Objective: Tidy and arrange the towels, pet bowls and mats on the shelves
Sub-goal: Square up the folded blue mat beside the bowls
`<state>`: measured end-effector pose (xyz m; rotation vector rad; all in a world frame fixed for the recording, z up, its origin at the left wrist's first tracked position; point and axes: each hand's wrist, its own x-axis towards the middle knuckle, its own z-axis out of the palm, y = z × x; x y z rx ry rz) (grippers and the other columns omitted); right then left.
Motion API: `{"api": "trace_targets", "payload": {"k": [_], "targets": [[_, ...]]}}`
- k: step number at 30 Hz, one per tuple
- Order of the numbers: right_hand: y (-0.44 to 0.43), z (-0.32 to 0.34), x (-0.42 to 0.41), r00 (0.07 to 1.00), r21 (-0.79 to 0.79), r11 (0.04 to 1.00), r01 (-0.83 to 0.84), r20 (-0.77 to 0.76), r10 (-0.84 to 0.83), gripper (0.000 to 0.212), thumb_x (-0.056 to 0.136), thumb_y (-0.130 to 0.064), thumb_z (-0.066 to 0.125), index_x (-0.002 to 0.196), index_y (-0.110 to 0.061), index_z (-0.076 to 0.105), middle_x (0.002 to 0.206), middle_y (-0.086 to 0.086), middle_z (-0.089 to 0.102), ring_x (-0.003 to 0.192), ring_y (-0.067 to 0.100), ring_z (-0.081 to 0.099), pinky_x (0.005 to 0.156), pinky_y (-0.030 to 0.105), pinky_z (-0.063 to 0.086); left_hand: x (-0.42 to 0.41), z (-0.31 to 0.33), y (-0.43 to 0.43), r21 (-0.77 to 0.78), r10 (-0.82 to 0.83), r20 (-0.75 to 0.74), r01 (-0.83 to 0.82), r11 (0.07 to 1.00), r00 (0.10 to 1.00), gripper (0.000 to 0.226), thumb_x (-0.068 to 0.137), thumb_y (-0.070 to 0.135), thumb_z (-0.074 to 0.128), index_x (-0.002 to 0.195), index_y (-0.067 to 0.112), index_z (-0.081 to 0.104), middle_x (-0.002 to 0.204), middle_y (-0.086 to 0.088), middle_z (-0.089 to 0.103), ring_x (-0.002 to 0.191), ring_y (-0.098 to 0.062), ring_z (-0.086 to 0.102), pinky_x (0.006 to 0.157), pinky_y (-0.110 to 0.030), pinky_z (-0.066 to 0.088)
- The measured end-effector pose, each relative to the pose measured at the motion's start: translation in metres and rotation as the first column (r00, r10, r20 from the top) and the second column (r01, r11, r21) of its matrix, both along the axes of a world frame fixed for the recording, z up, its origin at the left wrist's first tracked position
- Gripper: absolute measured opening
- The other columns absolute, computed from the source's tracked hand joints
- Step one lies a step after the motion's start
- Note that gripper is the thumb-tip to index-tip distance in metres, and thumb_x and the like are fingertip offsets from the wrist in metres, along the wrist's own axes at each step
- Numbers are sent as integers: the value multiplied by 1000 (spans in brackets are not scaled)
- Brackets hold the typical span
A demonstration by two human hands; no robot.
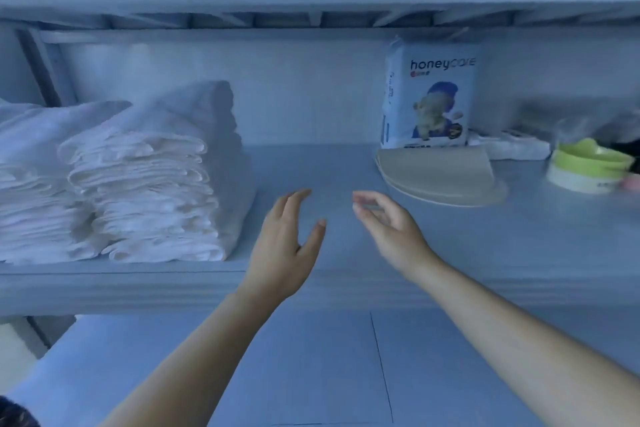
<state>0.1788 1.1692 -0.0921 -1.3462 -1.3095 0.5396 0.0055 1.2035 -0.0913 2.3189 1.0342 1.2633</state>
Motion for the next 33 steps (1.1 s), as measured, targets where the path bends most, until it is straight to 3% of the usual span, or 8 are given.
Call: {"api": "trace_targets", "payload": {"k": [6,10,12,16,22,28,33], "targets": [[-79,0,95,976,22,976,216,-19,-216,17,85,-44,54,98,-35,60,106,-12,65,104,7,59,96,37,47,112,1,-38,28,-276,-38,277,960,960,40,94,34,45,132,21,42,129,9,45,121,-5,38,93,-30,42],[-143,3,159,946,59,945,323,-45,-321,7,92,-29,54,91,-32,60,95,-11,67,94,5,62,91,31,48,197,4,-80,63,-426,-31,427,902,904,34,95,34,44,127,24,46,119,17,45,102,5,43,78,-23,39],[-177,6,193,927,68,925,374,-41,-372,9,93,-25,53,91,-29,60,92,-12,66,93,4,62,89,28,47,242,4,-105,64,-489,-25,489,870,872,32,94,31,46,126,24,48,121,15,46,102,10,40,80,-21,38],[-253,8,270,872,72,870,488,-10,-489,10,93,-25,53,90,-29,62,94,-12,67,95,8,62,91,31,47,334,4,-164,66,-611,-34,612,788,791,36,91,37,42,123,23,52,116,16,48,103,14,38,80,-2,31],[-371,8,373,756,84,755,650,37,-654,11,93,-25,54,88,-30,62,97,-11,68,95,9,63,88,28,47,458,2,-256,97,-744,-46,744,661,666,31,90,35,42,113,22,59,108,17,53,97,12,43,82,3,28],[-463,10,439,637,80,642,762,82,-766,9,91,-30,55,87,-29,62,96,-12,68,95,8,63,91,29,47,556,1,-337,118,-847,-80,849,515,525,34,88,39,42,108,19,62,106,13,57,100,2,49,85,3,27],[-506,2,484,565,70,572,817,95,-819,8,92,-31,55,93,-28,63,99,-13,65,95,0,59,78,10,44,622,4,-369,129,-845,-142,856,501,516,32,85,38,48,111,22,59,109,12,60,102,-4,52,79,-11,33]]}}
